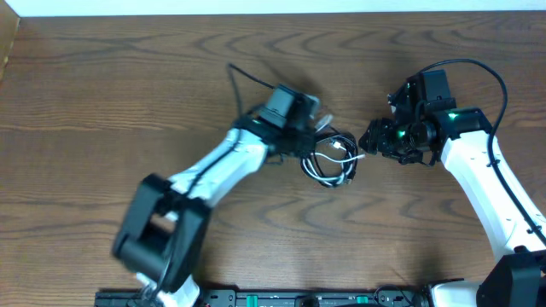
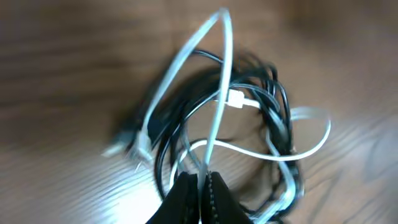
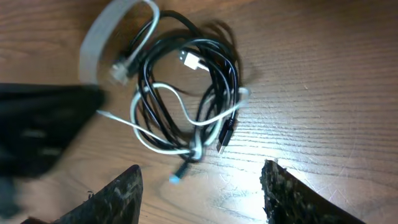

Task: Untangle cables

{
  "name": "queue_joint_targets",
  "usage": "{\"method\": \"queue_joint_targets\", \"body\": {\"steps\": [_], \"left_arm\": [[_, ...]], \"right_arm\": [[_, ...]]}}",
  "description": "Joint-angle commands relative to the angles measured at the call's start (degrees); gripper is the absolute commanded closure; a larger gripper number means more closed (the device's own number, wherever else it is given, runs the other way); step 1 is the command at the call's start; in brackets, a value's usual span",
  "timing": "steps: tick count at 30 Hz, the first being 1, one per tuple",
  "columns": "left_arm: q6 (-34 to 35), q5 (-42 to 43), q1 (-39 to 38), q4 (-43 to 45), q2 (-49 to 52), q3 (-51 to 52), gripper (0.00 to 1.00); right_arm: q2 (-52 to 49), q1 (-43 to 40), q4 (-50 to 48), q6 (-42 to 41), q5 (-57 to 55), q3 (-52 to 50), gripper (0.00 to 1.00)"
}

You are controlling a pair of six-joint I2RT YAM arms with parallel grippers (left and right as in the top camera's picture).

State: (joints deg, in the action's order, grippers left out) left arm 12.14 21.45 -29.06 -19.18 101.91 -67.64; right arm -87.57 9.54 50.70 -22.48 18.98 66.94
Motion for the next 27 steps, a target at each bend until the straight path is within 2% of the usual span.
{"method": "queue_joint_targets", "body": {"steps": [1,6,10,13,17,23,26,27], "left_arm": [[6.1,-1.2,3.9,-3.3,-8.6,-2.1,0.92],[7.3,-3.7,6.1,-13.3,-12.7,-2.1,0.92],[12.1,-10.9,6.2,-22.8,-12.4,-1.5,0.92],[14.9,-11.0,6.2,-26.2,-11.4,0.2,0.92],[17.0,-11.1,6.2,-27.3,-9.6,1.9,0.92],[20.1,-11.6,6.2,-27.3,-6.3,4.1,0.93],[21.3,-11.6,6.3,-27.7,-5.3,4.3,0.93],[22.4,-11.6,6.6,-27.9,-5.3,4.3,0.93]], "right_arm": [[0.2,-0.6,0.0,0.8,-0.4,0.6,0.41],[0.2,-0.6,-0.5,0.8,-0.4,0.6,0.40],[0.2,-0.4,-0.7,0.7,-0.4,0.6,0.40],[0.2,0.8,-2.1,0.7,0.3,0.6,0.41],[0.0,2.9,-6.2,-0.7,1.1,0.6,0.41],[-3.4,7.8,-17.1,-0.5,1.1,0.5,0.41],[-7.3,9.6,-22.0,1.7,1.1,0.5,0.41],[-10.7,10.6,-25.2,4.9,1.7,0.6,0.41]]}}
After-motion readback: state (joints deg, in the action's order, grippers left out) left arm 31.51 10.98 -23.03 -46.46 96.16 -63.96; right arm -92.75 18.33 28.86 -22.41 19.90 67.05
